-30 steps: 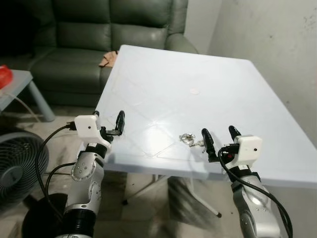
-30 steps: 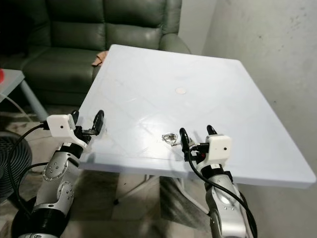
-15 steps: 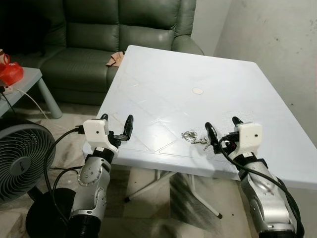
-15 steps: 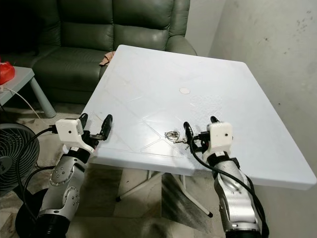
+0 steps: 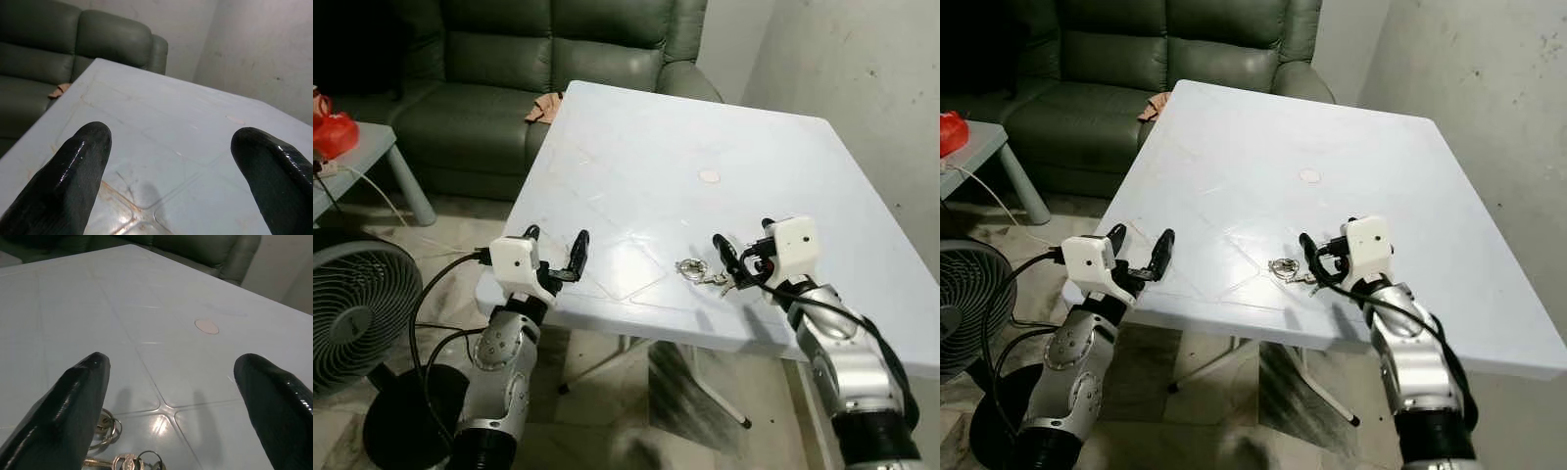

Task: Hang keys on a hook

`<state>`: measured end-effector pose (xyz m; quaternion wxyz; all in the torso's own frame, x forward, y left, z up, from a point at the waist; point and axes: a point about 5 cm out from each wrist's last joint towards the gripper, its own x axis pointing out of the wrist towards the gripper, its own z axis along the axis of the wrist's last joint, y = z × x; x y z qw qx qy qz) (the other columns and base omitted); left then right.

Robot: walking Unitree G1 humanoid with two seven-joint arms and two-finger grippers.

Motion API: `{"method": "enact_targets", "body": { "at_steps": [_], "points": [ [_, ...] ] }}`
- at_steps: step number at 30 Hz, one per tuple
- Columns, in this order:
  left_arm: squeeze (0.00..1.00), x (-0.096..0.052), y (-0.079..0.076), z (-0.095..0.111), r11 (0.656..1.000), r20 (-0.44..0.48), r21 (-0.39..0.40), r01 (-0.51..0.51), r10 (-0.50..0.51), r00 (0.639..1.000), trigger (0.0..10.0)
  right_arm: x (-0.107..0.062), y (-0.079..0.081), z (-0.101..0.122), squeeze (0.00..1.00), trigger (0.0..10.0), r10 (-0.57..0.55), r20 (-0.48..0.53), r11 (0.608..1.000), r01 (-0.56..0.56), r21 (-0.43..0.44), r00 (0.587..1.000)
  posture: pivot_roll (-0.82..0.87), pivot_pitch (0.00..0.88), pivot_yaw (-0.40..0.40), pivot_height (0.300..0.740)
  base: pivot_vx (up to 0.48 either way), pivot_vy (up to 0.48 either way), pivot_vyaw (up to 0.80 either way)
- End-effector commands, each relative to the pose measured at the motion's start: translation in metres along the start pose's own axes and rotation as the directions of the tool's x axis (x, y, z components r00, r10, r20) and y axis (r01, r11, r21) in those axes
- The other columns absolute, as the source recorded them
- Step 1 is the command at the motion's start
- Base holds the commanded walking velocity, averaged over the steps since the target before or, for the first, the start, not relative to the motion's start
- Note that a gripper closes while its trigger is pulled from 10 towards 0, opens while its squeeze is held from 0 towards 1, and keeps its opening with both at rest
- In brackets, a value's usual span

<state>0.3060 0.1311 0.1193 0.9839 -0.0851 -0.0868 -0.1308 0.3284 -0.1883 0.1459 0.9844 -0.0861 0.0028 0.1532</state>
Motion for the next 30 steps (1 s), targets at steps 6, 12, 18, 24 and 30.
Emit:
{"method": "enact_targets", "body": {
  "at_steps": [6,12,18,24,30],
  "points": [
    [0.00,-0.002,-0.005,0.004,1.000,0.008,0.001,0.022,-0.023,1.000,10.0,0.003,-0.012,-0.004,0.00,10.0,0.064,-0.056,0.997,-0.062,0.038,0.996,0.03,0.083,-0.108,0.711,0.000,0.000,0.00],
    [0.00,-0.004,-0.010,0.005,0.999,0.001,0.011,0.052,-0.052,0.999,10.0,0.006,-0.013,-0.005,0.00,10.0,0.099,-0.070,0.995,-0.099,0.010,0.993,0.03,0.092,-0.109,0.711,0.000,0.000,0.00],
    [0.00,-0.012,-0.026,0.000,0.989,-0.037,0.041,0.143,-0.142,0.989,10.0,0.008,-0.012,-0.008,0.00,10.0,0.142,-0.094,0.990,-0.142,0.008,0.985,0.04,0.110,-0.111,0.711,0.000,0.000,0.00],
    [0.00,-0.019,-0.034,-0.005,0.983,-0.063,0.037,0.177,-0.175,0.983,10.0,0.009,-0.009,-0.009,0.00,10.0,0.153,-0.094,0.988,-0.154,0.003,0.984,0.04,0.136,-0.113,0.711,0.000,0.000,0.00],
    [0.00,-0.026,-0.038,-0.006,0.980,-0.084,0.033,0.198,-0.194,0.977,10.0,0.010,-0.011,-0.014,0.00,10.0,0.159,-0.121,0.987,-0.158,0.018,0.980,0.04,0.157,-0.113,0.711,0.000,0.000,0.00]
  ]
}}
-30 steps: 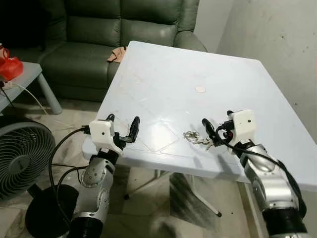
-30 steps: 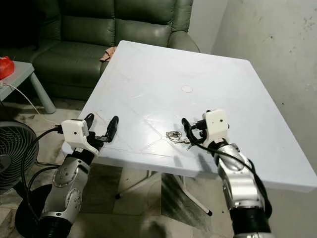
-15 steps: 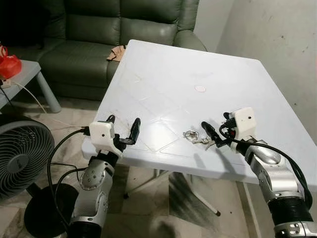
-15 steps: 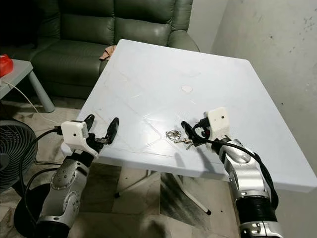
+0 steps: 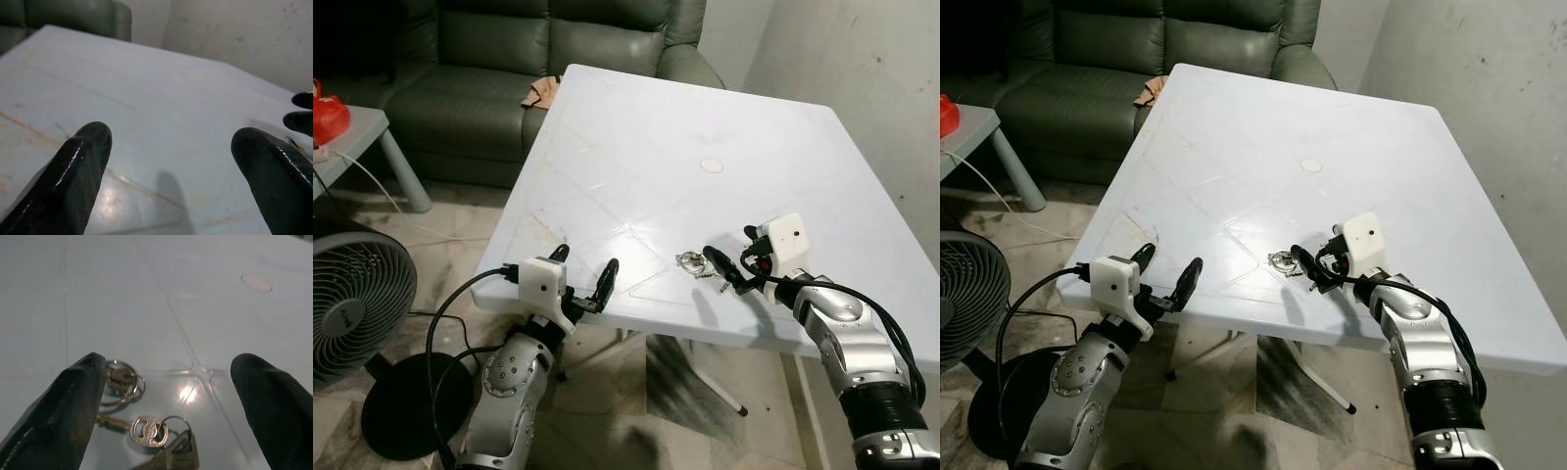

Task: Hang keys on a hook

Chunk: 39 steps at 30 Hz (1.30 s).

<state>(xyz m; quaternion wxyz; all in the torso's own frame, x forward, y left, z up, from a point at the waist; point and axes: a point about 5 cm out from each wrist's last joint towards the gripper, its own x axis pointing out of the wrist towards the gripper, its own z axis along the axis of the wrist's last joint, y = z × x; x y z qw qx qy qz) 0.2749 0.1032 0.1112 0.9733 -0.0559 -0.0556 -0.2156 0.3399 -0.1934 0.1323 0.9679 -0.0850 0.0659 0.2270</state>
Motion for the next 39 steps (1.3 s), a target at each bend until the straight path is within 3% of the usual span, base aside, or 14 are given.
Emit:
{"method": "enact_targets", "body": {
  "at_steps": [1,5,6,7,9,10,12,13,16,19,20,21,22,39],
  "points": [
    [0.00,-0.0013,-0.0039,0.0022,1.000,-0.002,0.011,0.028,-0.028,1.000,10.0,-0.0011,-0.0058,-0.0005,0.00,10.0,-0.004,-0.017,1.000,0.004,-0.003,1.000,0.04,0.159,-0.113,0.711,0.000,0.000,0.00],
    [0.00,-0.0035,-0.0041,0.0021,1.000,-0.009,0.009,0.027,-0.027,1.000,10.0,-0.0019,-0.0082,-0.0014,0.00,9.3,0.001,-0.026,1.000,-0.001,0.003,1.000,0.04,0.165,-0.113,0.711,0.000,0.000,0.00],
    [0.00,-0.0037,-0.0044,0.0021,1.000,-0.011,0.009,0.027,-0.027,1.000,10.0,-0.0020,-0.0086,-0.0017,0.00,8.3,0.004,-0.030,1.000,-0.004,0.006,1.000,0.04,0.166,-0.115,0.711,0.000,0.000,0.00],
    [0.00,-0.0041,-0.0051,0.0024,1.000,-0.012,0.007,0.027,-0.027,1.000,10.0,-0.0022,-0.0088,-0.0020,0.00,5.9,0.013,-0.031,1.000,-0.013,0.010,0.999,0.04,0.168,-0.115,0.711,0.000,0.000,0.00],
    [0.00,-0.0043,-0.0058,0.0025,1.000,-0.014,0.007,0.027,-0.027,1.000,10.0,-0.0023,-0.0096,-0.0028,0.00,6.0,0.014,-0.037,1.000,-0.014,0.013,0.999,0.04,0.169,-0.115,0.711,0.000,0.000,0.00],
    [0.00,-0.0046,-0.0062,0.0025,1.000,-0.014,0.006,0.027,-0.027,1.000,10.0,-0.0025,-0.0096,-0.0030,0.00,4.3,0.021,-0.037,1.000,-0.020,0.013,0.999,0.04,0.170,-0.117,0.711,0.000,0.000,0.00],
    [0.00,-0.0053,-0.0067,0.0026,1.000,-0.015,0.005,0.028,-0.028,1.000,10.0,-0.0030,-0.0101,-0.0041,0.00,3.4,0.031,-0.047,1.000,-0.031,0.004,0.998,0.04,0.170,-0.118,0.711,0.000,0.000,0.00],
    [0.00,-0.0055,-0.0065,0.0025,1.000,-0.016,0.006,0.027,-0.027,1.000,10.0,-0.0030,-0.0102,-0.0043,0.00,1.4,0.035,-0.046,0.999,-0.034,0.008,0.998,0.04,0.170,-0.118,0.711,0.000,0.000,0.00],
    [0.00,-0.0060,-0.0055,0.0028,1.000,-0.018,0.008,0.021,-0.021,1.000,10.0,-0.0030,-0.0102,-0.0040,0.00,0.0,0.056,-0.049,0.998,-0.056,0.012,0.997,0.05,0.170,-0.121,0.711,0.000,0.000,0.00],
    [0.00,-0.0061,-0.0052,0.0031,1.000,-0.018,0.008,0.019,-0.019,1.000,10.0,-0.0029,-0.0107,-0.0036,0.00,0.0,0.058,-0.053,0.998,-0.058,0.001,0.997,0.05,0.170,-0.121,0.711,0.000,0.000,0.00],
    [0.00,-0.0061,-0.0052,0.0032,1.000,-0.018,0.009,0.018,-0.018,1.000,10.0,-0.0027,-0.0107,-0.0039,0.00,4.2,0.058,-0.056,0.998,-0.058,0.003,0.997,0.05,0.171,-0.122,0.711,0.000,0.000,0.00],
    [0.00,-0.0061,-0.0052,0.0034,1.000,-0.018,0.009,0.017,-0.017,1.000,10.0,-0.0025,-0.0107,-0.0040,0.00,4.9,0.061,-0.058,0.998,-0.061,0.004,0.996,0.05,0.171,-0.122,0.711,0.000,0.000,0.00],
    [0.00,-0.0061,-0.0050,0.0036,1.000,-0.018,0.009,0.016,-0.016,1.000,10.0,-0.0022,-0.0106,-0.0043,0.00,9.6,0.063,-0.063,0.998,-0.063,0.003,0.996,0.05,0.171,-0.122,0.711,0.000,0.000,0.00],
    [0.00,-0.0067,-0.0047,0.0043,1.000,-0.018,0.005,-0.002,0.002,1.000,10.0,-0.0025,-0.0127,-0.0095,0.00,10.0,0.091,-0.130,0.996,-0.091,0.008,0.987,0.05,0.180,-0.131,0.711,0.000,0.000,0.00]
  ]
}}
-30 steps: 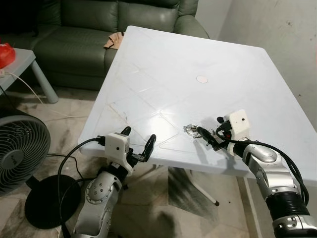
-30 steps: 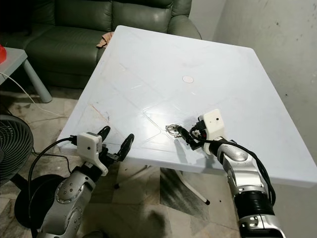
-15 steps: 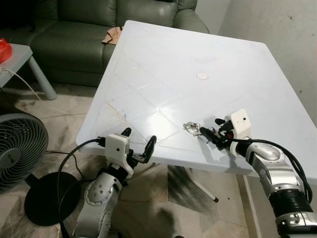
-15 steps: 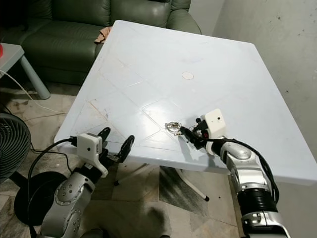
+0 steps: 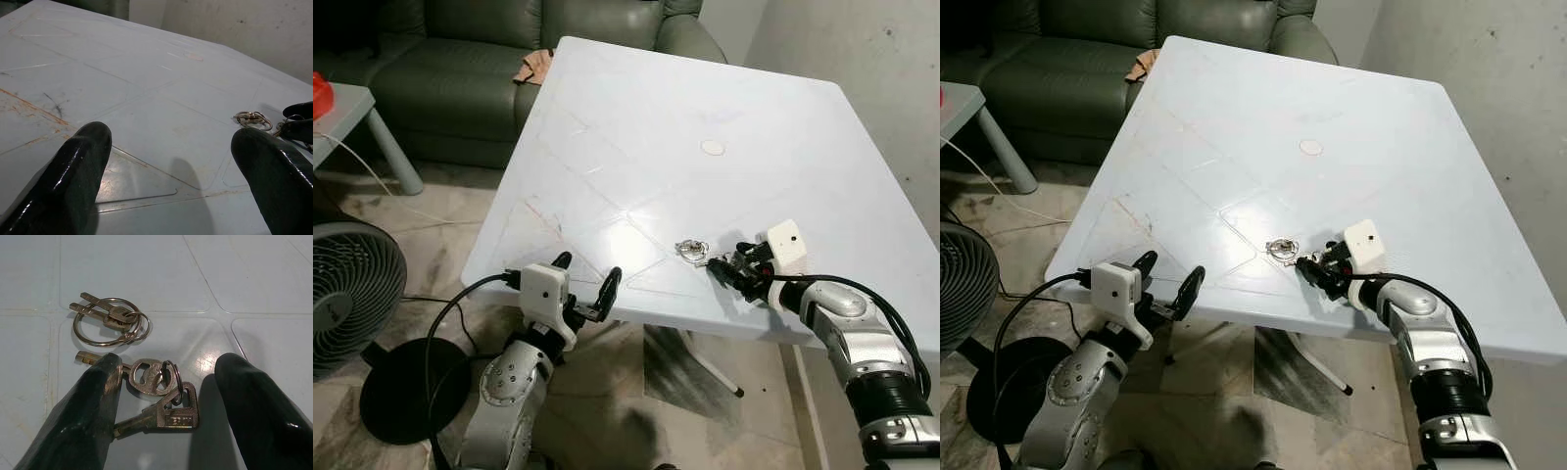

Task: Hang keys on a hook

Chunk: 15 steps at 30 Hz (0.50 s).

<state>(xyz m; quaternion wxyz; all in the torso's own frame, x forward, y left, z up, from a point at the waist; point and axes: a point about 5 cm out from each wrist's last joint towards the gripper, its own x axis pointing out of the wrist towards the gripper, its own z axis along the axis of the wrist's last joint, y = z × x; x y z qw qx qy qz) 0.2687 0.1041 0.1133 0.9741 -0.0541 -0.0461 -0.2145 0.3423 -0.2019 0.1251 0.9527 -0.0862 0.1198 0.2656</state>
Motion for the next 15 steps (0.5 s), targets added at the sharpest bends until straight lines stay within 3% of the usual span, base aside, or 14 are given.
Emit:
{"method": "enact_targets", "body": {
  "at_steps": [1,4,5,6,7,9,15],
  "points": [
    [0.00,-0.0012,-0.0028,0.0017,1.000,0.003,0.005,0.000,0.000,1.000,10.0,-0.0026,-0.0044,-0.0020,0.00,10.0,0.012,-0.041,1.000,-0.013,-0.027,0.999,0.05,0.180,-0.131,0.711,0.000,0.000,0.00],
    [0.00,-0.0007,-0.0031,0.0017,1.000,0.003,0.005,-0.001,0.001,1.000,10.0,-0.0030,-0.0045,-0.0026,0.00,10.0,0.026,-0.045,0.999,-0.027,-0.017,0.999,0.05,0.180,-0.134,0.711,0.000,0.000,0.00],
    [0.00,-0.0007,-0.0031,0.0018,1.000,0.004,0.005,-0.002,0.002,1.000,10.0,-0.0032,-0.0048,-0.0023,0.00,5.3,0.026,-0.043,0.999,-0.027,-0.019,0.999,0.05,0.180,-0.134,0.711,0.000,0.000,0.00],
    [0.00,-0.0008,-0.0028,0.0019,1.000,0.004,0.004,-0.004,0.004,1.000,10.0,-0.0034,-0.0057,-0.0016,0.00,3.8,0.021,-0.040,1.000,-0.022,-0.019,0.999,0.05,0.180,-0.134,0.711,0.000,0.000,0.00],
    [0.00,-0.0010,-0.0024,0.0021,1.000,0.005,0.003,-0.007,0.007,1.000,10.0,-0.0038,-0.0063,-0.0006,0.00,0.5,0.023,-0.033,1.000,-0.023,-0.019,0.999,0.05,0.180,-0.134,0.711,0.000,0.000,0.00],
    [0.00,-0.0011,-0.0023,0.0022,1.000,0.006,0.002,-0.008,0.008,1.000,10.0,-0.0039,-0.0069,-0.0004,0.00,0.0,0.020,-0.036,0.999,-0.021,-0.025,0.999,0.05,0.180,-0.134,0.711,0.000,0.000,0.00],
    [0.00,-0.0009,-0.0023,0.0021,1.000,0.007,0.002,-0.010,0.010,1.000,10.0,-0.0047,-0.0084,-0.0002,0.00,0.0,0.023,-0.029,0.999,-0.023,-0.023,0.999,0.05,0.178,-0.137,0.711,0.000,0.000,0.00]
  ]
}}
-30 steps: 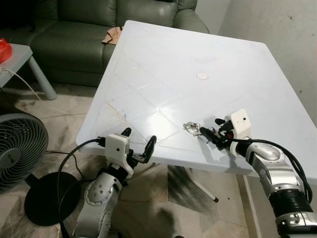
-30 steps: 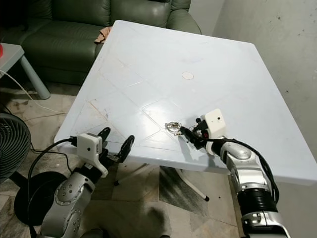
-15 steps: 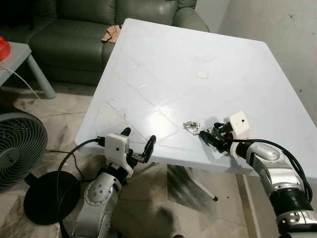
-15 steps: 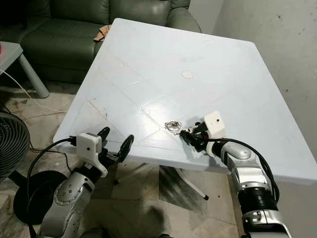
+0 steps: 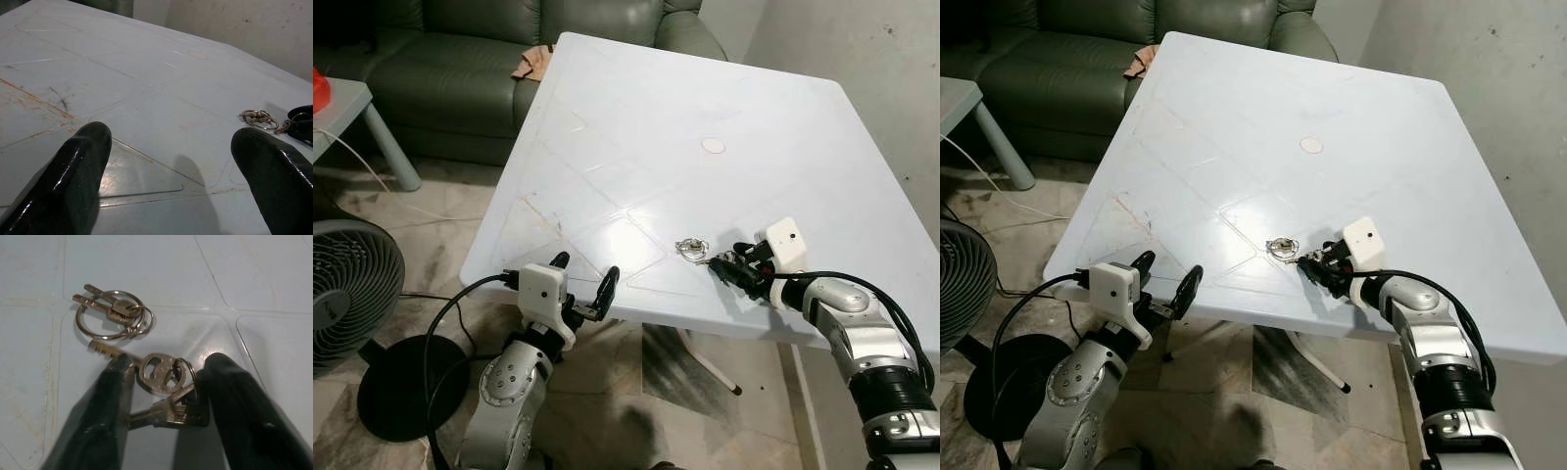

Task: Hang keys on a hook

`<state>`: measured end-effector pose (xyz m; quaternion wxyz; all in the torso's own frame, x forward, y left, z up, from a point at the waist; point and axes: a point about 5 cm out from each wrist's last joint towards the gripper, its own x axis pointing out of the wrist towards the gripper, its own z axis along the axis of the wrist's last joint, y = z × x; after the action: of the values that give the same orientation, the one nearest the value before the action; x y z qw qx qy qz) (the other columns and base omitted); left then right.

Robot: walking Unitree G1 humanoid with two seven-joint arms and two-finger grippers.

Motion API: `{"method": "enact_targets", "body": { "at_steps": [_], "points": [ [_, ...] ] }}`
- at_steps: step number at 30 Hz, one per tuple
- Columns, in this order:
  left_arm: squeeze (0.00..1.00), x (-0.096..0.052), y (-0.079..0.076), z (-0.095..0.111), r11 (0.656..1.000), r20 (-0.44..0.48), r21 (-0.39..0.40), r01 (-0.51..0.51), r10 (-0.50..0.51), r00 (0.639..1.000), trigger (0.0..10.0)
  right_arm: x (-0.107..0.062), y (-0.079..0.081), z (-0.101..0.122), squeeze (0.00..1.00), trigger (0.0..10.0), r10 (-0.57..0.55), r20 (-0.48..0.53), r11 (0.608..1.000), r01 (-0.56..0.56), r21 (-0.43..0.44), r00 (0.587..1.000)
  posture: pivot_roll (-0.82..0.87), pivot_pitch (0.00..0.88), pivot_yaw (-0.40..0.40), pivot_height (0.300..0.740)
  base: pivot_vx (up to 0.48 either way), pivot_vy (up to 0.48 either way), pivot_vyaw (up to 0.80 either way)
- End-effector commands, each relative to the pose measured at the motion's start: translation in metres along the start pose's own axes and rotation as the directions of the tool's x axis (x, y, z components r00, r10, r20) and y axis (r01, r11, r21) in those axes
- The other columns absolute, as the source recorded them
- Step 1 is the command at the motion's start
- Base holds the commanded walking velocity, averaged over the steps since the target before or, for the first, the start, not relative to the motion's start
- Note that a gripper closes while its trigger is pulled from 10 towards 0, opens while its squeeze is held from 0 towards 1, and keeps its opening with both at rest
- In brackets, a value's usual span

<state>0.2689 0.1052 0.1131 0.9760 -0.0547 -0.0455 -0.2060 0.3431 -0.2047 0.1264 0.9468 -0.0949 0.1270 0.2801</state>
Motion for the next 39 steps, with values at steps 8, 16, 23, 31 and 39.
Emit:
{"method": "enact_targets", "body": {
  "at_steps": [8,16,23,31,39],
  "points": [
    [0.00,0.000,-0.003,0.002,1.000,0.007,0.001,0.006,-0.006,1.000,10.0,-0.004,-0.007,-0.001,0.00,2.9,-0.011,-0.015,1.000,0.011,-0.018,1.000,0.05,0.178,-0.135,0.711,0.000,0.000,0.00],
    [0.00,0.000,-0.003,0.003,1.000,0.008,-0.001,0.006,-0.006,1.000,10.0,-0.004,-0.010,0.002,1.00,10.0,-0.029,0.028,1.000,0.028,0.010,0.999,0.05,0.177,-0.133,0.711,0.000,0.000,0.00],
    [0.00,0.000,-0.003,0.002,1.000,0.007,0.000,0.007,-0.007,1.000,10.0,-0.004,-0.011,0.003,0.00,10.0,-0.030,0.033,0.999,0.031,-0.027,0.999,0.05,0.176,-0.132,0.711,0.000,0.000,0.00],
    [0.00,0.001,-0.002,0.003,1.000,0.009,0.000,0.006,-0.006,1.000,10.0,-0.006,-0.013,0.005,0.00,10.0,-0.016,0.053,1.000,0.017,-0.018,0.998,0.05,0.172,-0.133,0.711,0.000,0.000,0.00],
    [0.00,0.002,-0.003,0.003,1.000,0.011,0.001,0.007,-0.007,1.000,10.0,-0.009,-0.018,0.003,0.00,10.0,-0.036,0.040,0.999,0.037,-0.029,0.999,0.05,0.170,-0.132,0.711,0.000,0.000,0.00]
  ]
}}
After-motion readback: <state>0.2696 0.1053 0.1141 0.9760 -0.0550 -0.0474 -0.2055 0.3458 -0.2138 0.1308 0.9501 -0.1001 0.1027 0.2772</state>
